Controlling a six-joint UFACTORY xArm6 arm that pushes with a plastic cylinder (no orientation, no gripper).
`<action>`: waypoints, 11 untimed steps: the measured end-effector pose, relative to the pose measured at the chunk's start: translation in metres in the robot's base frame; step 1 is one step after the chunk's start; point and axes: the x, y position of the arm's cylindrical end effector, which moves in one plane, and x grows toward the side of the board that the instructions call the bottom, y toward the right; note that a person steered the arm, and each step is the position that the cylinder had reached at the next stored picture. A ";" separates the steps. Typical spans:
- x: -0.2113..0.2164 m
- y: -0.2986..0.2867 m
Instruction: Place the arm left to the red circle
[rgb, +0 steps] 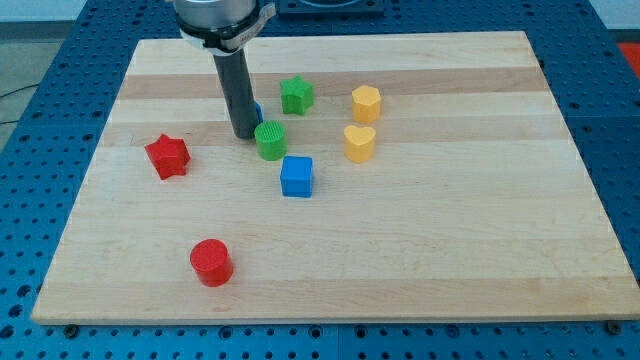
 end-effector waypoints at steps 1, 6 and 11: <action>-0.001 0.031; -0.162 -0.077; 0.076 -0.190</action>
